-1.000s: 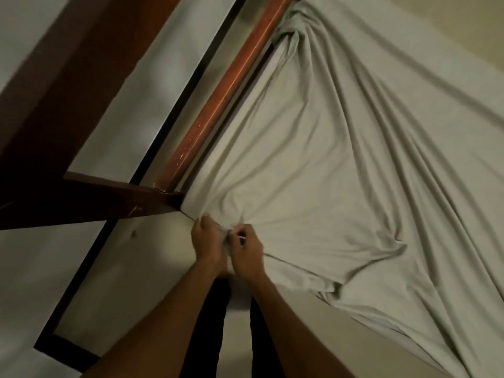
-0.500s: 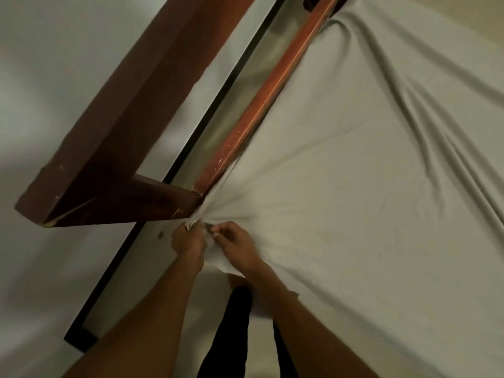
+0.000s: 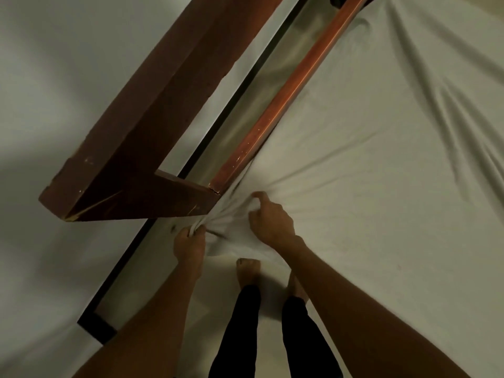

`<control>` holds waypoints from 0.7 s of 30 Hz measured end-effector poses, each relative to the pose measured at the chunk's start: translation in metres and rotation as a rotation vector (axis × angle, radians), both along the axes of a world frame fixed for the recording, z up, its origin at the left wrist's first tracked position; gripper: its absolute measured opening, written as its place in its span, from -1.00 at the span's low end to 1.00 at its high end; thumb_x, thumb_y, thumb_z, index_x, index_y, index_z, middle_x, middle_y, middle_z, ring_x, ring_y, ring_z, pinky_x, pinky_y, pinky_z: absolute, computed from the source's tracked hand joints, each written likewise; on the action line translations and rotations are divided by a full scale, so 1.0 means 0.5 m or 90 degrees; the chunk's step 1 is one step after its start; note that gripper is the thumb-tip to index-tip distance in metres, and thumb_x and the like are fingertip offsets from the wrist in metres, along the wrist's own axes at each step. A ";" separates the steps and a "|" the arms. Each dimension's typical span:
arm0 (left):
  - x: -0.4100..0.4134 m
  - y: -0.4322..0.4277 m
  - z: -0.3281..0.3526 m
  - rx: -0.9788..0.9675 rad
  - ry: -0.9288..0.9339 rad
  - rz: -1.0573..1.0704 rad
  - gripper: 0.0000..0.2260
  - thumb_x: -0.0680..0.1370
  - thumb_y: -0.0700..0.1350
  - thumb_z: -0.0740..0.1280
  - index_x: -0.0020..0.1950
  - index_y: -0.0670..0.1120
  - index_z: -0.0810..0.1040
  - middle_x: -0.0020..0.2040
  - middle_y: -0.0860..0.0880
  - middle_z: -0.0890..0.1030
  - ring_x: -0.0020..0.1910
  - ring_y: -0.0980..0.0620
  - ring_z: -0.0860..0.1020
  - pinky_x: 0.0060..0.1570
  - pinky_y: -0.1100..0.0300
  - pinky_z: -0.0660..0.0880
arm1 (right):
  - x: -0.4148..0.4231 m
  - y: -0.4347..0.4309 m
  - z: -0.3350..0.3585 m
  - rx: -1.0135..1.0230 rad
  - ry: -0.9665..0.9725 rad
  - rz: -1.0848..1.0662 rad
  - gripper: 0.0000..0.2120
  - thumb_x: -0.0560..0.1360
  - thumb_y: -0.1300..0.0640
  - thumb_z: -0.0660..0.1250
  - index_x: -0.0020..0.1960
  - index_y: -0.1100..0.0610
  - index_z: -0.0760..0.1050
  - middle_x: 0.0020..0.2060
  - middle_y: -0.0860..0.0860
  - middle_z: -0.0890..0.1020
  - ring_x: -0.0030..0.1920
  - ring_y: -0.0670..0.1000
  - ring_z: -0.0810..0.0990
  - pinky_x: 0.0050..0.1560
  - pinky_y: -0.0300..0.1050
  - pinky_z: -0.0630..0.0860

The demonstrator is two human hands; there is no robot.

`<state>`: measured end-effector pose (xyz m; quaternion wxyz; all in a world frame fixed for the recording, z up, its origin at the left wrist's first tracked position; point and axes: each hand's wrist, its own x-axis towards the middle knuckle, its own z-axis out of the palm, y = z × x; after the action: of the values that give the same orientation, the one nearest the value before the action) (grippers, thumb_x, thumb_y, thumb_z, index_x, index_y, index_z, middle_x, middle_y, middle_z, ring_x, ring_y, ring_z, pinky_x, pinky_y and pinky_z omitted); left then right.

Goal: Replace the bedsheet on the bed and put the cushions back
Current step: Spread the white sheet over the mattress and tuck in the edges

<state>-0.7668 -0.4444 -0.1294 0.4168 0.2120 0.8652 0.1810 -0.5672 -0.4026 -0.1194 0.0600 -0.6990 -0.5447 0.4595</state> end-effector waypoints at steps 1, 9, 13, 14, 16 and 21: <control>-0.007 0.001 -0.002 -0.014 0.019 0.004 -0.74 0.60 -0.07 0.43 0.17 -0.23 0.65 -0.02 -0.10 0.61 0.03 -0.20 0.61 0.01 0.04 0.49 | -0.011 0.008 -0.003 0.024 -0.023 0.038 -0.54 0.62 -0.03 0.23 0.50 -0.09 0.24 -0.02 0.03 0.67 -0.09 0.08 0.65 -0.02 0.10 0.65; -0.002 -0.002 -0.020 -0.026 -0.069 -0.073 -0.84 0.57 -0.07 0.48 -0.07 -0.16 0.66 -0.18 -0.14 0.69 -0.22 -0.08 0.62 -0.16 0.05 0.53 | -0.027 0.136 -0.041 0.260 -0.304 0.212 -0.60 0.68 -0.01 0.11 0.48 0.04 0.39 -0.21 0.03 0.69 -0.23 0.12 0.63 0.05 0.07 0.42; 0.012 -0.026 -0.028 -0.012 -0.020 -0.127 -0.78 0.58 -0.07 0.45 -0.26 -0.07 0.60 -0.34 -0.09 0.60 -0.37 0.03 0.50 -0.32 0.16 0.40 | -0.020 0.177 -0.057 0.192 -0.312 0.322 -0.60 0.64 -0.01 0.14 0.46 -0.04 0.42 -0.15 0.01 0.69 -0.15 0.08 0.63 0.07 0.04 0.32; 0.013 -0.031 -0.029 0.000 -0.006 -0.128 -0.77 0.58 -0.07 0.44 -0.27 -0.06 0.59 -0.35 -0.07 0.59 -0.37 0.02 0.50 -0.31 0.15 0.41 | -0.021 0.181 -0.058 0.189 -0.307 0.365 -0.66 0.63 0.01 0.16 0.36 -0.04 0.50 -0.11 0.00 0.69 -0.13 0.08 0.63 0.02 0.02 0.30; 0.014 -0.040 -0.030 0.009 0.000 -0.170 -0.82 0.55 0.00 0.44 -0.22 -0.03 0.63 -0.27 -0.06 0.62 -0.29 -0.02 0.57 -0.22 0.06 0.50 | -0.025 0.186 -0.058 0.169 -0.279 0.410 -0.80 0.61 0.02 0.22 0.15 0.00 0.57 -0.06 0.01 0.68 -0.11 0.08 0.62 -0.03 -0.02 0.33; 0.020 -0.083 -0.014 0.101 0.214 -0.334 -0.89 0.51 -0.05 0.50 -0.12 -0.06 0.64 -0.16 0.02 0.45 -0.31 0.06 0.47 -0.27 0.15 0.46 | -0.011 0.158 -0.064 0.124 -0.114 0.225 -0.76 0.56 0.08 0.27 0.18 0.09 0.58 -0.02 0.07 0.68 -0.06 0.12 0.66 -0.16 -0.09 0.50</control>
<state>-0.7566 -0.4861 -0.1364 0.2826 0.4865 0.8210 0.0970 -0.5725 -0.3234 -0.1515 -0.0025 -0.6213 -0.7039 0.3441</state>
